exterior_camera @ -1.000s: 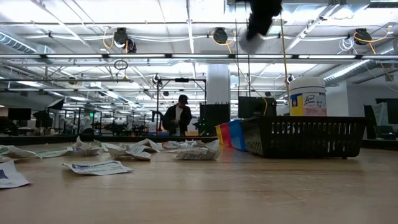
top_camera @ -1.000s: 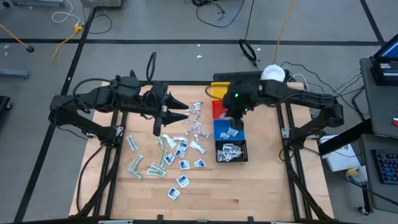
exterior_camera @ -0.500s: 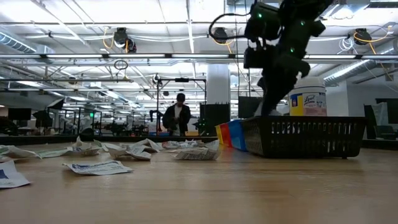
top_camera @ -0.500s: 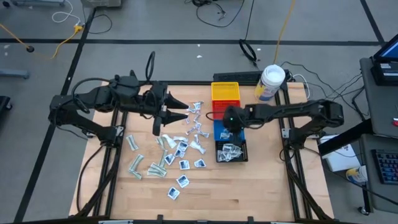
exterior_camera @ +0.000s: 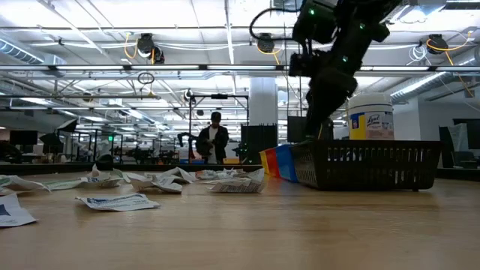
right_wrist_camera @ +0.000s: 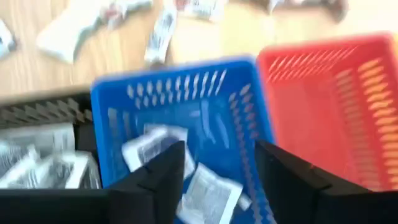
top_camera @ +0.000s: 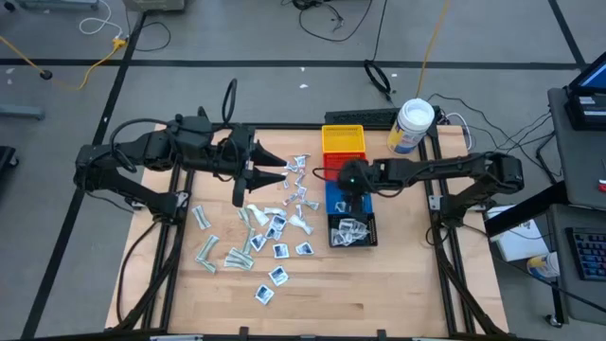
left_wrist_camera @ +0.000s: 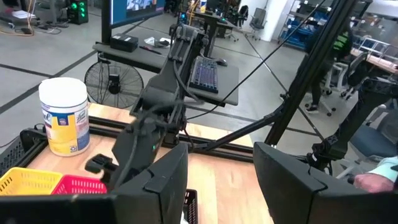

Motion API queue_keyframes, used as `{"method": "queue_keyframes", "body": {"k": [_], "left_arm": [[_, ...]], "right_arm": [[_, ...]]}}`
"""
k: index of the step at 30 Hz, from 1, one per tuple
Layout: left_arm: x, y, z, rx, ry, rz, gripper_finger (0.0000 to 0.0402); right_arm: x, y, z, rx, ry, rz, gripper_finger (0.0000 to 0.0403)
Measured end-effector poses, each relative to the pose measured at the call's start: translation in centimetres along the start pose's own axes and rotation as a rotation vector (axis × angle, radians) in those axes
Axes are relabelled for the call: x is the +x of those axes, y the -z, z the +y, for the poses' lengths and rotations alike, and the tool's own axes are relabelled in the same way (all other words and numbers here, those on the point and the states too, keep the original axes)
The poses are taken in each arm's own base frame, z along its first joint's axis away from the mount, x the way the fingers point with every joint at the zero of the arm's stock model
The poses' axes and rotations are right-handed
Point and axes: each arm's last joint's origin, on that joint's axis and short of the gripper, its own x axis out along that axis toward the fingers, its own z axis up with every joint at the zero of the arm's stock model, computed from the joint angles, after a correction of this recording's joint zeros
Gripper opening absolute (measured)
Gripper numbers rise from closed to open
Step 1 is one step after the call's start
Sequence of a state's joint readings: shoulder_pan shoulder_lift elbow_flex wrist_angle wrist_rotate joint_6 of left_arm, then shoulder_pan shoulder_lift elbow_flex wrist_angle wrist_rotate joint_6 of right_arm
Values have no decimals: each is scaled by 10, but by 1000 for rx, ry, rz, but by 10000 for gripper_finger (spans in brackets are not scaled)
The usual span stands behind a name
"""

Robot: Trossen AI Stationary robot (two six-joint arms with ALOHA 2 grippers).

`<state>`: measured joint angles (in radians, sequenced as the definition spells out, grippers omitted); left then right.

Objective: Pick & Place First Aid Supplies
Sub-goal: Put the blue alcohol pad into the blue bin

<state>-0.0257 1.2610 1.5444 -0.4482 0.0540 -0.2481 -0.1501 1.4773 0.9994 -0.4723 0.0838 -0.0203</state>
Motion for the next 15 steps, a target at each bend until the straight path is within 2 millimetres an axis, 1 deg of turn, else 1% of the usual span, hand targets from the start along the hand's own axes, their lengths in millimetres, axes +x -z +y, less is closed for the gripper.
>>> {"method": "queue_keyframes", "body": {"k": [2, 4, 6, 9, 11, 13, 15], "left_arm": [[0, 1, 0, 5, -3, 11, 189], [0, 3, 1, 14, -7, 29, 189], [0, 5, 1, 26, -11, 47, 189], [0, 7, 2, 40, -17, 71, 189], [0, 8, 3, 39, -25, 85, 189], [0, 8, 3, 38, -29, 87, 189], [-1, 9, 4, 40, -37, 91, 189]], "right_arm": [[-6, -9, 0, 4, 0, -51, 215], [-16, -19, 0, 8, -6, -127, 229], [-28, -34, 0, 26, -8, -239, 238], [-50, -48, 0, 92, -26, -383, 243], [-68, -60, 2, 137, -49, -514, 244], [-85, -65, 5, 160, -103, -596, 244], [-107, -77, 10, 194, -170, -736, 244]]}}
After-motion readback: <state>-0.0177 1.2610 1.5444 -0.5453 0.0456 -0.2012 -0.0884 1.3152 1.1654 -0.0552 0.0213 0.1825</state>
